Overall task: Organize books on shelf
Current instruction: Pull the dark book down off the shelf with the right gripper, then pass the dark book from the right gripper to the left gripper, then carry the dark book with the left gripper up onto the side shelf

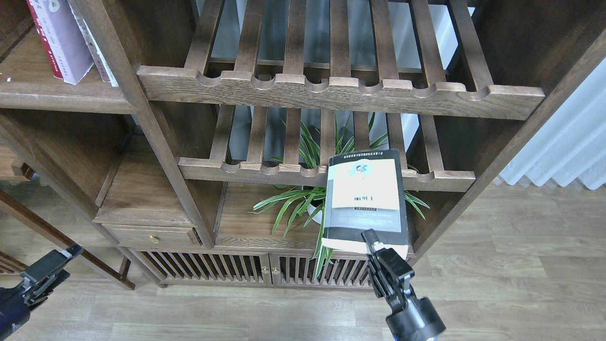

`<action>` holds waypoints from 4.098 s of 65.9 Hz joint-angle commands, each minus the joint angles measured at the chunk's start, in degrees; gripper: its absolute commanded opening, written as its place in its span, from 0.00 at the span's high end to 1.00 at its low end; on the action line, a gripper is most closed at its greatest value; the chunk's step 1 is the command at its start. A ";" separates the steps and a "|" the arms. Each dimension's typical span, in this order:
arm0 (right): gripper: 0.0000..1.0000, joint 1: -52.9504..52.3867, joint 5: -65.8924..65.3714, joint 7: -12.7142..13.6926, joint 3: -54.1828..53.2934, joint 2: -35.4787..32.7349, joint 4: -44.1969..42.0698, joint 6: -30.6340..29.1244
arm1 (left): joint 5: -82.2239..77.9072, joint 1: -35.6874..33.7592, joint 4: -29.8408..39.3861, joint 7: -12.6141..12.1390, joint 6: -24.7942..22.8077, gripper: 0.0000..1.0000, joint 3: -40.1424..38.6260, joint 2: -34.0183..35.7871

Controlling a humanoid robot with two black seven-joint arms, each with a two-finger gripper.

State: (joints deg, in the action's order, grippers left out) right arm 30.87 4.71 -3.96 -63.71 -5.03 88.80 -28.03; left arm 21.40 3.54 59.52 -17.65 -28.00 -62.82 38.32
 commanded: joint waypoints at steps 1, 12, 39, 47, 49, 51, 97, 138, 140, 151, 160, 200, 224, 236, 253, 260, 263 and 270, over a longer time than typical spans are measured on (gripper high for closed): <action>0.95 0.68 0.03 0.01 0.86 -0.24 -0.03 0.03 | 0.13 0.06 -0.02 0.08 0.00 0.01 1.73 -0.70; 0.95 1.21 -2.42 0.45 4.55 0.02 -0.12 0.03 | 2.24 -0.11 -0.02 0.43 0.00 0.01 5.77 -2.46; 0.95 -3.62 -2.78 2.56 10.00 1.78 -5.39 0.03 | 6.90 -0.90 0.77 1.75 0.00 0.01 13.51 -8.87; 0.95 -5.47 -2.69 4.49 12.11 2.57 -7.41 0.03 | 6.99 -0.99 1.91 1.75 0.00 0.01 15.09 -10.72; 0.95 -5.73 -2.69 4.67 12.38 2.83 -7.86 0.03 | 6.99 -0.99 2.09 1.83 0.00 0.01 15.36 -10.90; 0.95 -6.43 -2.69 5.02 12.73 3.27 -8.82 0.03 | 6.99 -1.25 2.44 2.18 0.00 0.01 15.62 -11.33; 0.95 -11.01 -1.11 10.20 18.62 5.03 -14.71 0.03 | 6.90 -3.10 7.10 5.00 0.00 0.03 17.90 -21.71; 0.95 -10.74 -1.29 11.26 18.79 5.03 -14.62 0.03 | 6.90 -4.68 6.31 5.17 0.00 0.40 20.37 -26.98; 0.95 -10.74 -1.29 11.26 18.79 5.03 -14.62 0.03 | 6.90 -4.68 6.31 5.26 0.00 0.44 20.37 -26.98; 0.95 -10.65 -1.29 11.26 18.79 5.03 -14.62 0.03 | 6.99 -4.68 6.31 5.96 0.00 0.65 20.63 -26.89; 0.95 -10.57 -1.29 11.70 18.71 5.03 -14.62 0.03 | 6.99 -4.77 6.22 5.96 0.00 0.79 20.72 -26.72; 0.93 -11.09 -0.93 11.79 17.12 5.03 -15.59 0.03 | 6.99 -4.16 8.85 5.88 0.00 0.91 21.86 -18.81; 0.01 -11.09 -3.48 11.17 17.12 5.03 -15.68 0.03 | 7.07 -4.07 8.68 5.88 0.00 0.91 19.58 -17.84; 0.01 -11.18 -3.66 11.17 17.04 5.03 -16.12 0.03 | 6.90 -3.37 10.26 5.26 0.00 0.91 15.01 -10.29; 0.01 -11.18 -3.75 11.17 17.12 5.03 -17.35 0.03 | 5.49 2.43 17.64 4.03 0.00 0.90 5.43 -0.36; 0.01 -11.18 -3.92 11.35 17.21 5.03 -18.05 0.03 | 5.05 5.25 21.33 3.85 0.00 0.89 0.51 2.28; 0.01 -11.27 -4.01 11.35 17.21 5.03 -18.14 0.03 | 5.05 6.65 23.35 3.77 0.00 0.89 -1.60 3.34; 0.01 -11.45 -4.01 11.35 17.21 5.03 -18.14 0.03 | 5.05 8.94 26.43 3.77 0.00 0.89 -5.73 5.98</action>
State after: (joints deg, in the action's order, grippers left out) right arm 19.59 0.74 7.38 -46.51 0.00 70.75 -28.01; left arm 26.50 9.96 82.46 -13.85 -28.01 -63.94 41.46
